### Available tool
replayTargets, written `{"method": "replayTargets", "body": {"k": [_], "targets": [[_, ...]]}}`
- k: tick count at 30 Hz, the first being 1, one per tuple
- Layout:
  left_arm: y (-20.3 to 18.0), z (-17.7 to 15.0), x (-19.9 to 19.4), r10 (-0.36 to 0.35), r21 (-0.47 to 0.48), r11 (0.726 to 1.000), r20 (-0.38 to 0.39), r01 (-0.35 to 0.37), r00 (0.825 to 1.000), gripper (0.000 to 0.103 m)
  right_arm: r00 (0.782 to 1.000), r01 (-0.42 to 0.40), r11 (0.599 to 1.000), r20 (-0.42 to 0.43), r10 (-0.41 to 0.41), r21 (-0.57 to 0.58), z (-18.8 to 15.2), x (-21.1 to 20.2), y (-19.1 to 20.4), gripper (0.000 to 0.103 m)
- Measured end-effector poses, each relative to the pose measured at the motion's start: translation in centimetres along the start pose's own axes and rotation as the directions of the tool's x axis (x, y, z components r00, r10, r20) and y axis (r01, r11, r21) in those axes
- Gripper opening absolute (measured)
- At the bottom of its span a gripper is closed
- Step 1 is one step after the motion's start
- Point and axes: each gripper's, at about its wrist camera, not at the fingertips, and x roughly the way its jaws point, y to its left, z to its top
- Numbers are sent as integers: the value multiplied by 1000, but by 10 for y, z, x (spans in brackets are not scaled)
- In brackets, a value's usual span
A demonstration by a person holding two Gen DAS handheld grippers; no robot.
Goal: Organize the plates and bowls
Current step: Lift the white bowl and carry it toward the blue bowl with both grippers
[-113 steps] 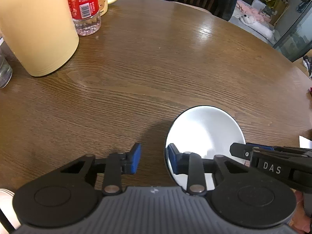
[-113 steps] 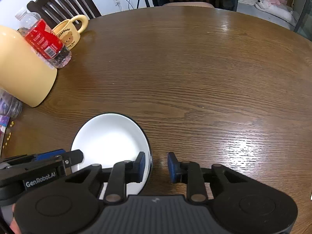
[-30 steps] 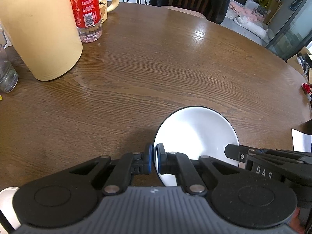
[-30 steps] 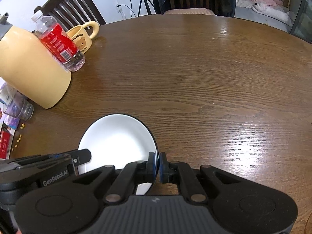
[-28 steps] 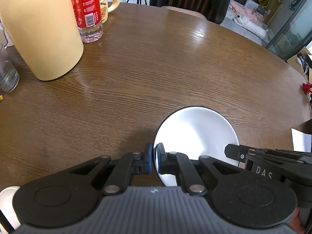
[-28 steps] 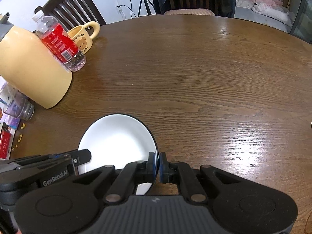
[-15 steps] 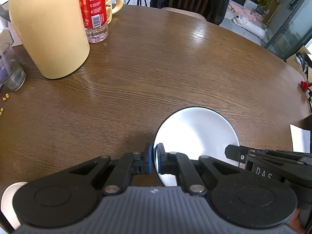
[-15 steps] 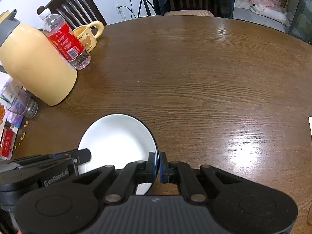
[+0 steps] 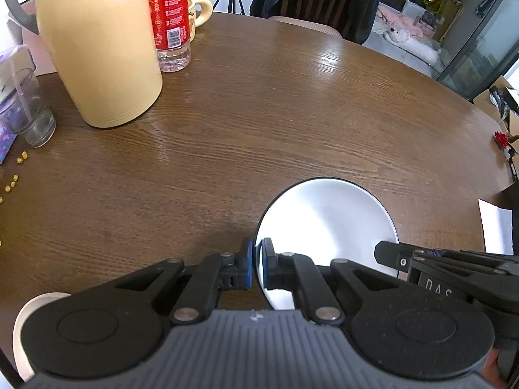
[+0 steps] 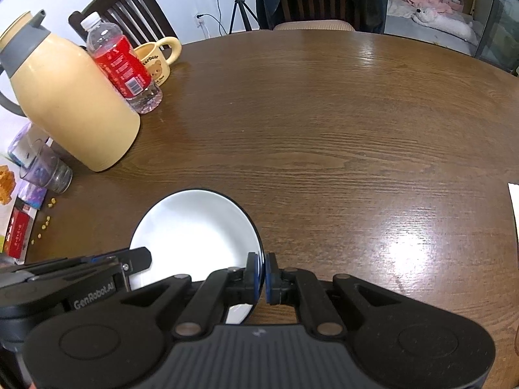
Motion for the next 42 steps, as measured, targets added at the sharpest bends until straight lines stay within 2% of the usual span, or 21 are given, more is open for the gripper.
{"method": "replayTargets", "body": {"k": [42], "targets": [[37,-54,-72,-34,69,997,56,30,998,6,997,19,998,76,-23,54,-75,-62,51,4]]}}
